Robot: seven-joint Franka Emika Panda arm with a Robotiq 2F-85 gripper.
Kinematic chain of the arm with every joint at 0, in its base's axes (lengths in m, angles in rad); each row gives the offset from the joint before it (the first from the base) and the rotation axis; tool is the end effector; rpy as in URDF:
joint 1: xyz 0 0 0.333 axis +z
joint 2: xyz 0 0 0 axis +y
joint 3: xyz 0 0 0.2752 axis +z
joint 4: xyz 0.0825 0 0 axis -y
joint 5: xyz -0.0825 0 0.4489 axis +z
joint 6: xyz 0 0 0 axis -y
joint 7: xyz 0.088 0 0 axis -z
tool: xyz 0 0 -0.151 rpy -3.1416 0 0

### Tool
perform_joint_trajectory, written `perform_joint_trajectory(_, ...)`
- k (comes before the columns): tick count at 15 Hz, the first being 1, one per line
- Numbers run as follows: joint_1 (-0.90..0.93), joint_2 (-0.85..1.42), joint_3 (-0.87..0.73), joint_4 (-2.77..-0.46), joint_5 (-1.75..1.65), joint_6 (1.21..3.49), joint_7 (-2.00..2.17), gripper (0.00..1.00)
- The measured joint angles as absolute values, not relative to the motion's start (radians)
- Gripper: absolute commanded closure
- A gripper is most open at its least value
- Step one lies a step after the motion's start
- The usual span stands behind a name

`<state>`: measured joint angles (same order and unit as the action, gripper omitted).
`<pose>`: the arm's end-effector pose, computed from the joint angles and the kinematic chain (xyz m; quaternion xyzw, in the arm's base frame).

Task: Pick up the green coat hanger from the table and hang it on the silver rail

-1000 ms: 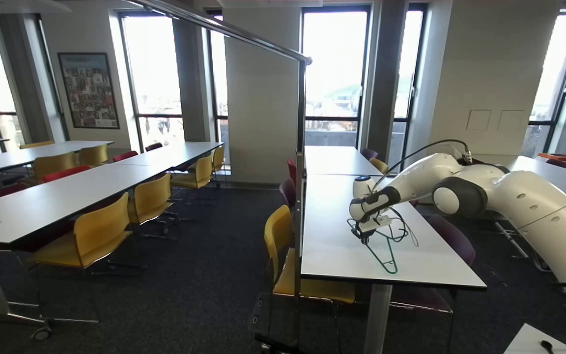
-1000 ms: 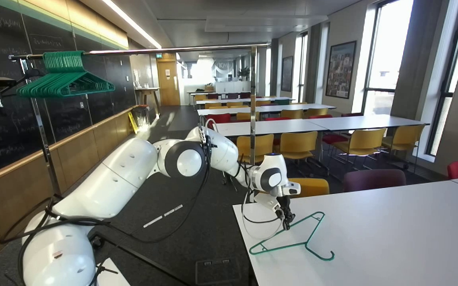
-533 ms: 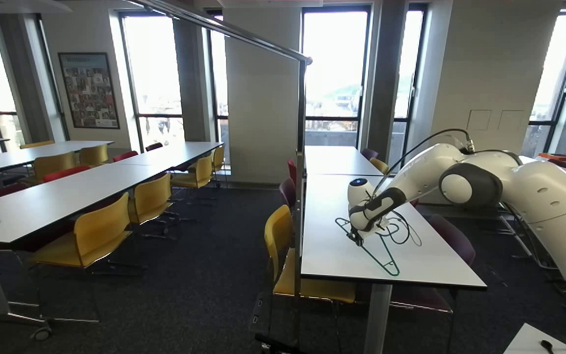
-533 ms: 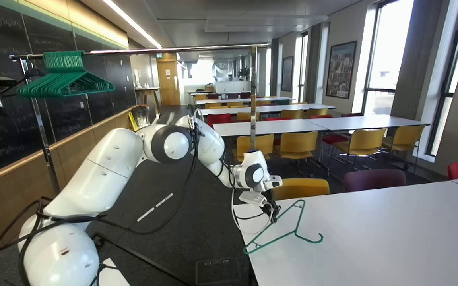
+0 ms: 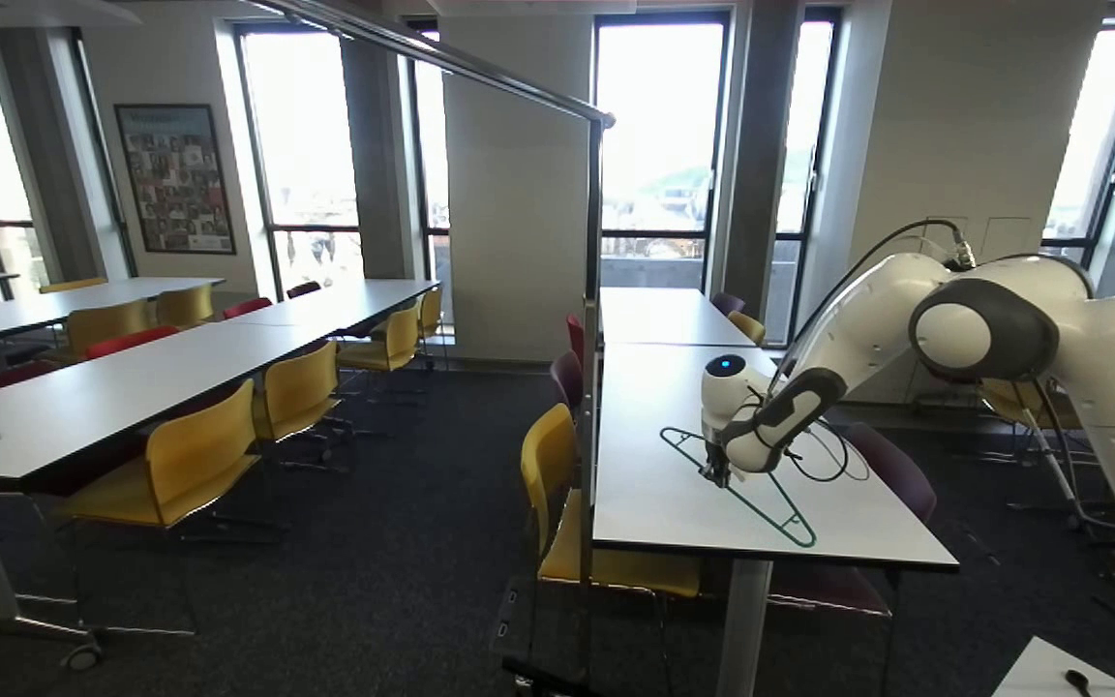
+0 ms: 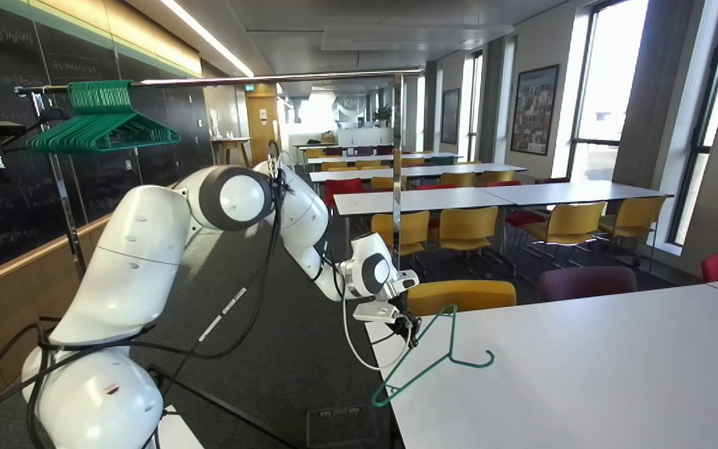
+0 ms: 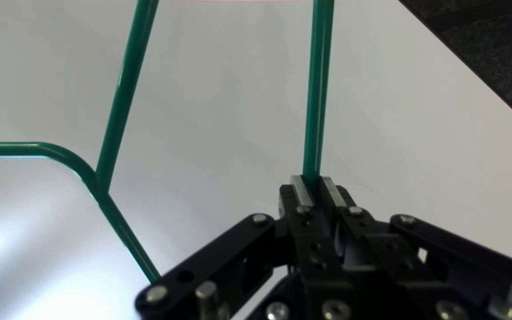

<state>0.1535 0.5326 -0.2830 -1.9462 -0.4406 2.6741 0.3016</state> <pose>0.6656 -0.0894 0.1069 0.9781 -0.0008 0.1095 0.1768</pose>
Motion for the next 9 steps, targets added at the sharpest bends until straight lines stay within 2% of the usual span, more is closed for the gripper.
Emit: perform_joint_trajectory(9,0.321,0.438,-0.472,-2.054,-0.862,2.754,0.698,0.98)
